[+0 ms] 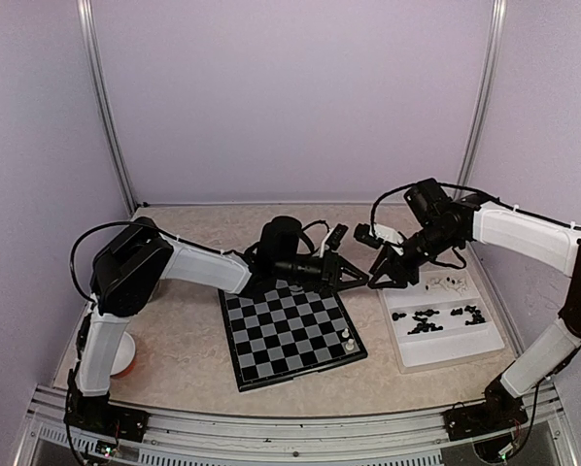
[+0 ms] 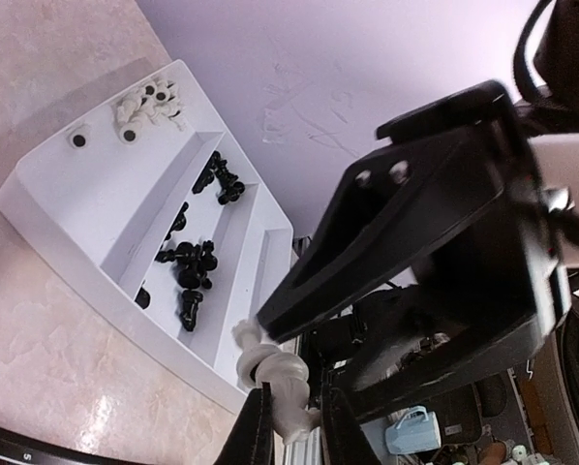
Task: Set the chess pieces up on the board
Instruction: Pass from the right arm to the left, then pick up the knight from the chess pile.
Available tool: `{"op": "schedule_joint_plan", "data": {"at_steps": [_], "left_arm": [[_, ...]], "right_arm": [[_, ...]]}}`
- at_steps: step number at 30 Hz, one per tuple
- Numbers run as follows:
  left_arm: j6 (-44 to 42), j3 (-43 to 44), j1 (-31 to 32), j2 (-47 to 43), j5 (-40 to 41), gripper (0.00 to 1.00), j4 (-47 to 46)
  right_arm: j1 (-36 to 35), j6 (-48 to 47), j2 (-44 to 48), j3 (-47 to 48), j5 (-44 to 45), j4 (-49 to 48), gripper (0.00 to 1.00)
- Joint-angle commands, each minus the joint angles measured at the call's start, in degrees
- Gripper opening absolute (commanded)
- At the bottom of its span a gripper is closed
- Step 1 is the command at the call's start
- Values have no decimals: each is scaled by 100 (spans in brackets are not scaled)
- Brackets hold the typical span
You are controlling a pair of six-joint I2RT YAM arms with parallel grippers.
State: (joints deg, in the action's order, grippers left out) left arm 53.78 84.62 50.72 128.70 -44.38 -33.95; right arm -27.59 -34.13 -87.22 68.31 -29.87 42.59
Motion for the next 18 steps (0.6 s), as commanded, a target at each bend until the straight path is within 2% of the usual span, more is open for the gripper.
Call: {"op": "schedule_joint_plan", "data": {"at_steps": [1, 5, 12, 18], "left_arm": [[14, -388, -109, -365, 33, 0, -436], [-30, -596, -157, -566, 52, 0, -467], [-74, -730, -185, -747, 8, 0, -502], [-50, -677, -179, -766, -131, 0, -511]], "right_arm": [[260, 159, 38, 361, -607, 433, 46], [478, 86, 100, 174, -956, 474, 50], [509, -60, 42, -223, -906, 264, 50], [496, -137, -115, -102, -1012, 226, 50]]}}
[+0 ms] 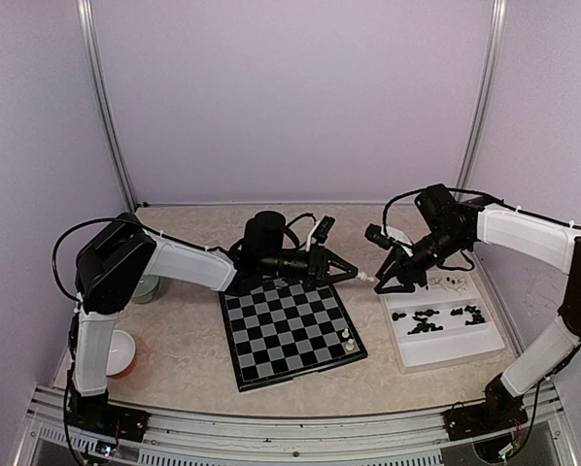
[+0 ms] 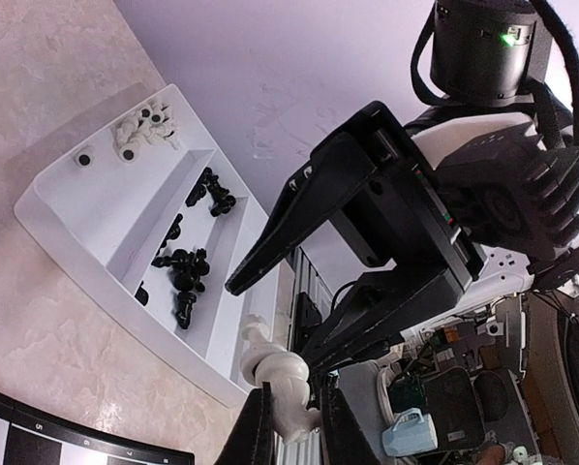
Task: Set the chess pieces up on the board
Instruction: Pick up the knight from the chess pile.
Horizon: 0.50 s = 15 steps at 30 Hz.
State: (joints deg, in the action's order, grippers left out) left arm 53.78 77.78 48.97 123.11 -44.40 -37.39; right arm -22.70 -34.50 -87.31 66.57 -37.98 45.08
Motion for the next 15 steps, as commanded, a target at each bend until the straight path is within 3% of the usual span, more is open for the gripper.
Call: {"op": "schedule_joint_plan", "data": {"at_steps": [1, 4, 9, 15], "left_arm": [[-50, 10, 1, -200, -143, 0, -169], [-49, 22, 24, -200, -203, 0, -170], [-51, 24, 49, -216, -208, 0, -177], [5, 119, 68, -158, -337, 0, -181]], "right_arm": [[3, -93, -137, 108, -228, -27, 50], [-47, -95, -236, 216, -320, 10, 49], [-138, -176, -332, 256, -386, 84, 38], [-147, -156, -313, 269, -428, 53, 36]]}}
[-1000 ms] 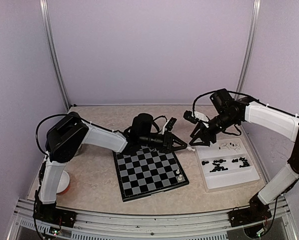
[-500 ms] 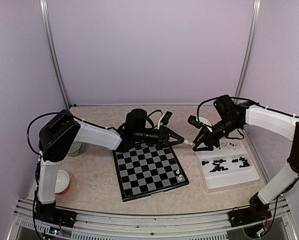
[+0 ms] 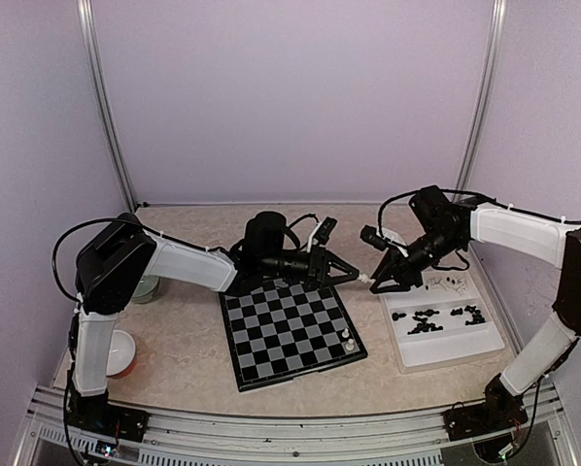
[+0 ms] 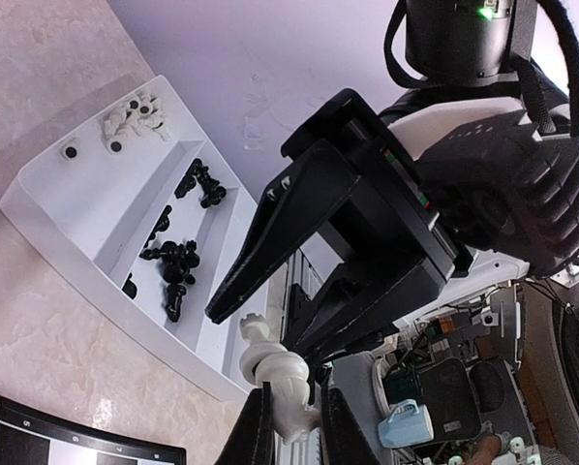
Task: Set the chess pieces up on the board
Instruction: Pick up the knight from the chess pile.
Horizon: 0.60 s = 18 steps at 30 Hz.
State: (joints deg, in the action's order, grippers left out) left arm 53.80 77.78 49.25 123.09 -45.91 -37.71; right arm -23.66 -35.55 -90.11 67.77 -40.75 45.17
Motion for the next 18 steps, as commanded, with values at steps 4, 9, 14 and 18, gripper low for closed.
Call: {"op": "schedule_joint_plan", "data": {"at_steps": [4, 9, 14, 18], "left_arm": [[27, 214, 56, -90, -264, 0, -124], [19, 221, 58, -74, -237, 0, -69], [-416, 175, -13, -272, -82, 0, 522], [-1363, 131, -74, -747, 385, 0, 1989]], "right_arm": [[-51, -68, -41, 170, -240, 64, 29], [-51, -109, -50, 161, -311, 133, 10], [23, -72, 62, -18, -155, 46, 1], [278, -71, 127, -295, -126, -61, 0]]}}
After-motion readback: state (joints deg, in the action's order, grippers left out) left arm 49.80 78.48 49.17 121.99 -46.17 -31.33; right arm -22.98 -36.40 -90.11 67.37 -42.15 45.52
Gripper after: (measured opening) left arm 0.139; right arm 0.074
